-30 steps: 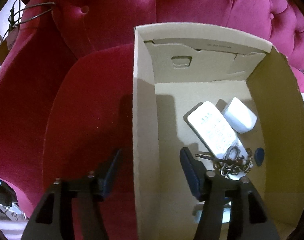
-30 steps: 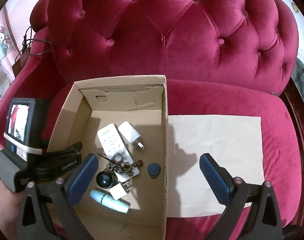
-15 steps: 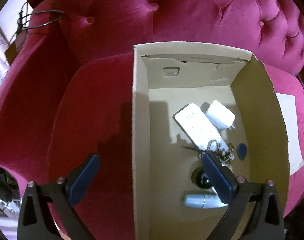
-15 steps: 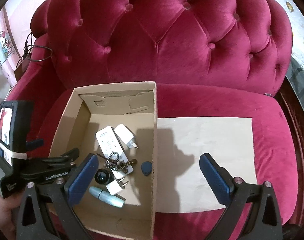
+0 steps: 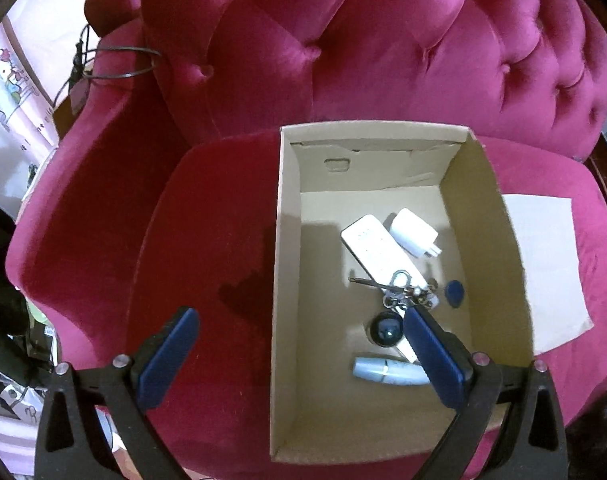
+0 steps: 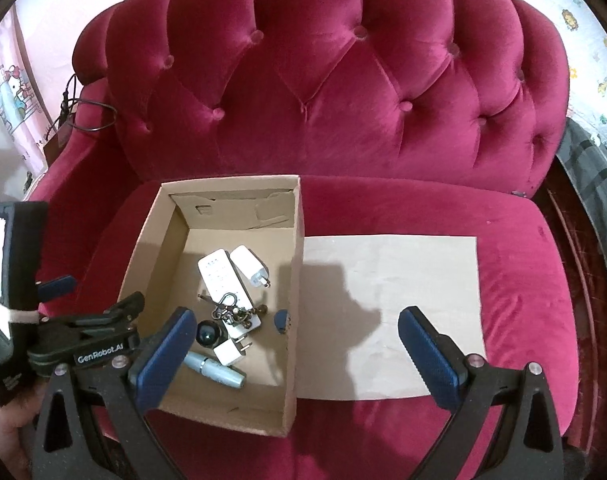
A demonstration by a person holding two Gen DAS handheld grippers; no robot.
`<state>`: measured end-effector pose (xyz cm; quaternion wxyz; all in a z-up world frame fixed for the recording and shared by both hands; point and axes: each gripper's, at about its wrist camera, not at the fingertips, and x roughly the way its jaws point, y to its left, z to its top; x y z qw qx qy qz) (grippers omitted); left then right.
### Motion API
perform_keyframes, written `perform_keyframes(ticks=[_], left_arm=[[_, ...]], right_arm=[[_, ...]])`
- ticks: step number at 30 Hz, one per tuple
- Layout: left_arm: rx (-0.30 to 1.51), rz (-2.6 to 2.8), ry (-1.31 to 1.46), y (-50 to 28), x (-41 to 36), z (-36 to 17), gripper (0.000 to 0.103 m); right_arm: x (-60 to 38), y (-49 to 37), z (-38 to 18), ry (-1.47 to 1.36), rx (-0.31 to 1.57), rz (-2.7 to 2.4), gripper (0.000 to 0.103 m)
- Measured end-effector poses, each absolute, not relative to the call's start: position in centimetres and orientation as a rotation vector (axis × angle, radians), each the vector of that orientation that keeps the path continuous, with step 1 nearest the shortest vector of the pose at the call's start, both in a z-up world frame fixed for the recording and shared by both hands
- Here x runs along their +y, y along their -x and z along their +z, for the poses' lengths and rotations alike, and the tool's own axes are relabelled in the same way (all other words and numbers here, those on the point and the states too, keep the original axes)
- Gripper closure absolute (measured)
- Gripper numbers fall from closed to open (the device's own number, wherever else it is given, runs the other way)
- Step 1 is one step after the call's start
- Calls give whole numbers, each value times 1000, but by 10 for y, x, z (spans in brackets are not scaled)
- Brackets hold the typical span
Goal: Organize rigid objects
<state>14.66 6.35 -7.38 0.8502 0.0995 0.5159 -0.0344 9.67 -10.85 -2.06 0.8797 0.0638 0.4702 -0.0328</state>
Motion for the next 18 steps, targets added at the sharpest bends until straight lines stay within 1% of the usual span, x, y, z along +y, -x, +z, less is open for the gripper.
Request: perform_keyframes(ticks=[18], left_arm=[[1000,-81,-197,-80,43,-15,0]], right_arm=[[-127,-49,26,-133,946,-57,0]])
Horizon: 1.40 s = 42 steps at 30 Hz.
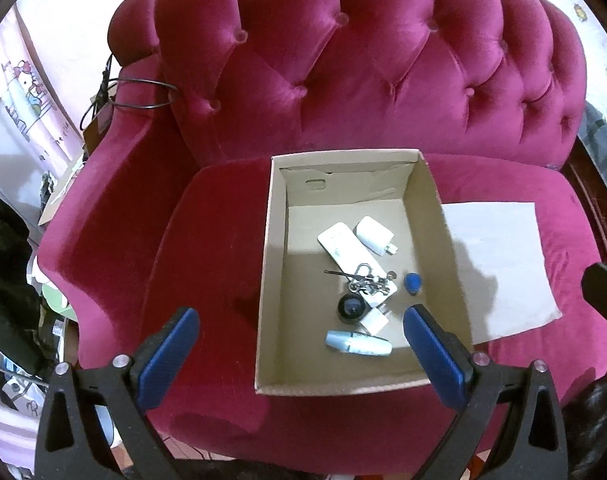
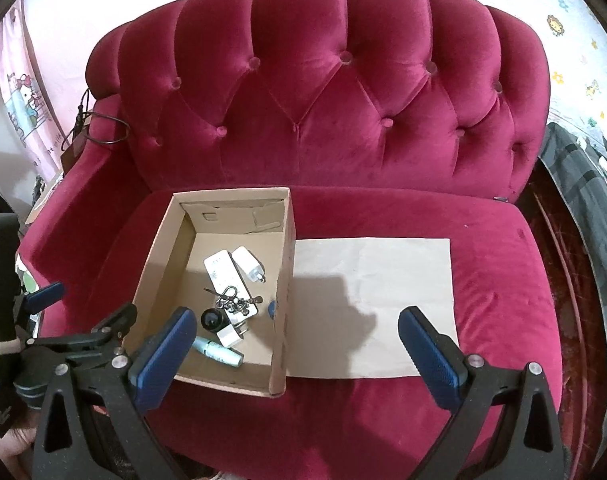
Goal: Organize rigid objects
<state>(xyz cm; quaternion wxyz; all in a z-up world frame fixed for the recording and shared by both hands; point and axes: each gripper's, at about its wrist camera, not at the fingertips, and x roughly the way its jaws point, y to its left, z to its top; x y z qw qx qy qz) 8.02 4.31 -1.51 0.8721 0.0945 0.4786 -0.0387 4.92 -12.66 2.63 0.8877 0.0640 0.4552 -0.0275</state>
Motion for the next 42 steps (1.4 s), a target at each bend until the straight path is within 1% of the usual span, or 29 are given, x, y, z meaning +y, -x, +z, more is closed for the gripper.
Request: perform_keyframes(ticks=[11,21,42], left_arm=[[954,-128,-180,-45,29,7,0],[943,-146,-197,-25,22,8,0],[950,-160,-205,-19,15,5,0]], right_arm=[[-134,-21,41,-123,915,-64,0],[-139,-3,34,-115,890,-102,0],[-144,-2,29,-124,904,-98,0]])
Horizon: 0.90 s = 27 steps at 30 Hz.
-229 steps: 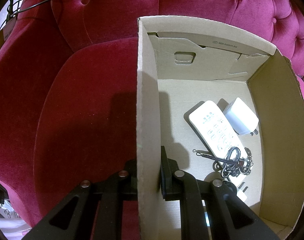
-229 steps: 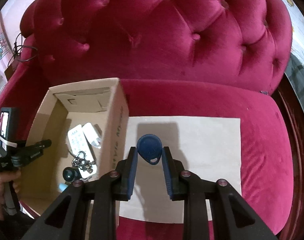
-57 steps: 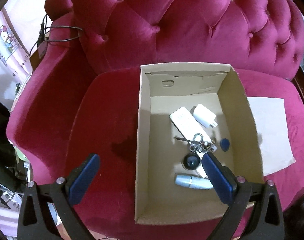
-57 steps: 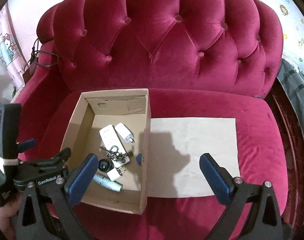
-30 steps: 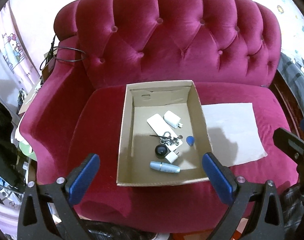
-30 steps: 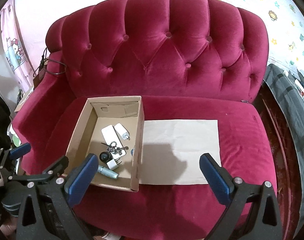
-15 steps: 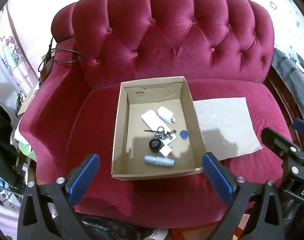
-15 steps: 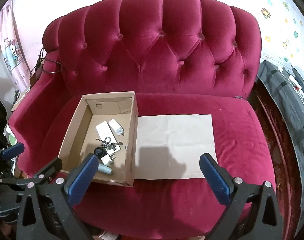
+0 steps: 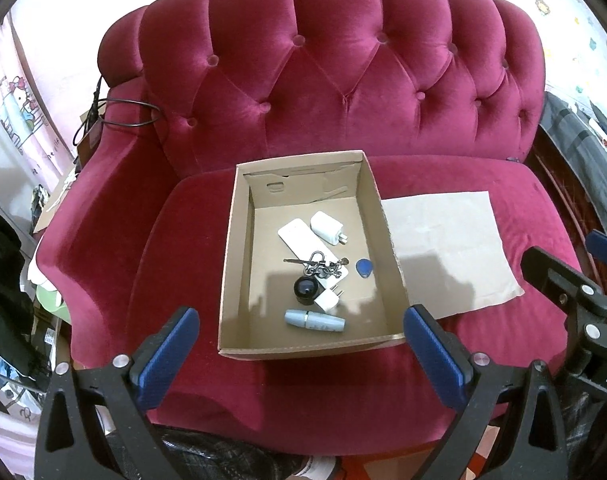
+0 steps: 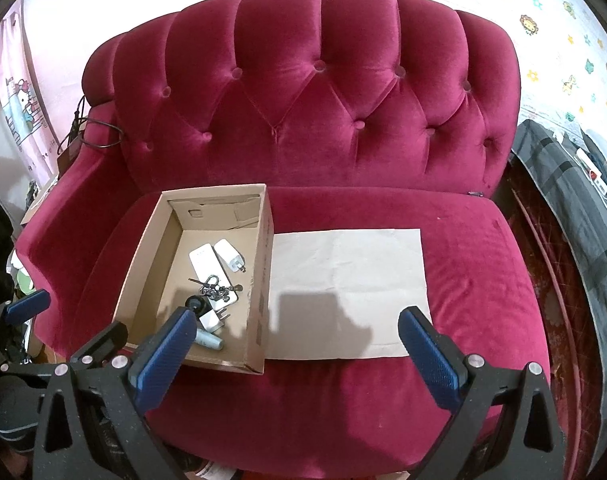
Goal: Organize rigid objects
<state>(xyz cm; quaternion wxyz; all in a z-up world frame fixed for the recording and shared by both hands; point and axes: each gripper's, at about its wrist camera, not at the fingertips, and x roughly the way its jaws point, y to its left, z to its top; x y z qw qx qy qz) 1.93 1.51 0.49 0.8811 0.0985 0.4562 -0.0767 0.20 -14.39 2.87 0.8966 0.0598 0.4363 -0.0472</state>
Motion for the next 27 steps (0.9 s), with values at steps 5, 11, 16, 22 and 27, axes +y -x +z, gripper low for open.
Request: perform_keyframes(ticks=[5,11,16,22,27], left_arm=[[948,-160,-206,-19,14,5,0],[944,-161,-204,-20,14,6,0],[945,-163,-207,-19,13,6,0],[943,-167,-209,-20,12,7,0],[943,-166,-210,-20,12,7,0]], right_arm=[[-144,-2,29,-125,904,-101,0],[-143,-2,29,-126,903,-103,0],[-142,-2,29,-130,901,-105,0],[-143,-2,30,-131,902,-105,0],[-143,-3,31,-130,901,-105,0]])
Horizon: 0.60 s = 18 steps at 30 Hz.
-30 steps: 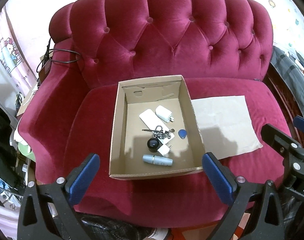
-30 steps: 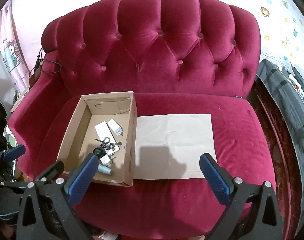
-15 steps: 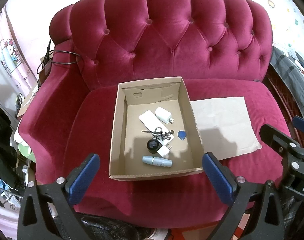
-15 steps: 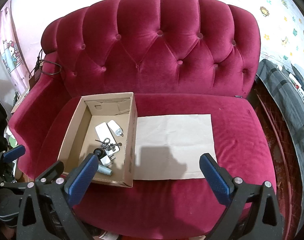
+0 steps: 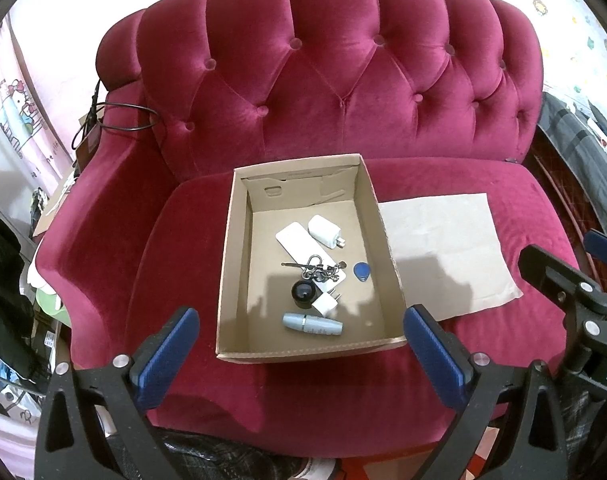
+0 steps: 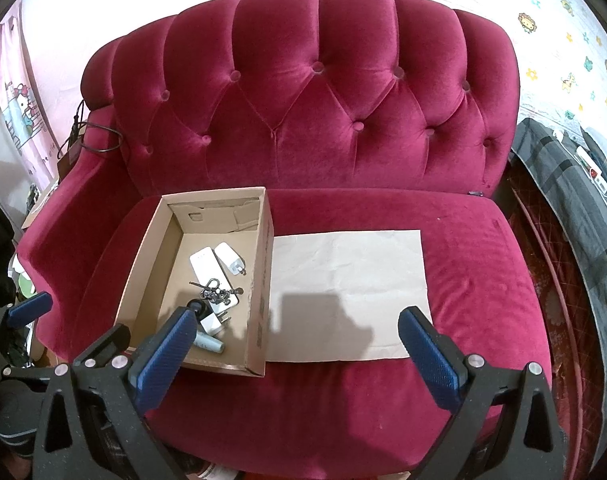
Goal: Organize rigid objects
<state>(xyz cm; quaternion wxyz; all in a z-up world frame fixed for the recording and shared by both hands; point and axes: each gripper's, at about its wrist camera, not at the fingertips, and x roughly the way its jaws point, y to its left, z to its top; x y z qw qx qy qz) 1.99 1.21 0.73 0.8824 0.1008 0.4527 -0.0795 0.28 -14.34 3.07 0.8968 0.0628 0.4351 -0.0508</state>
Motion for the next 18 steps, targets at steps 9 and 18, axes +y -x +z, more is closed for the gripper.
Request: perform_keyframes(ticks=[9,18], left_arm=[[945,-171,-215,-20,9,8,0],[946,-171,-216,-21,6,8,0]], right_arm=[[-144,-4,31,-133,901,-106,0],[-145,-6,31,-136,900,-107,0]])
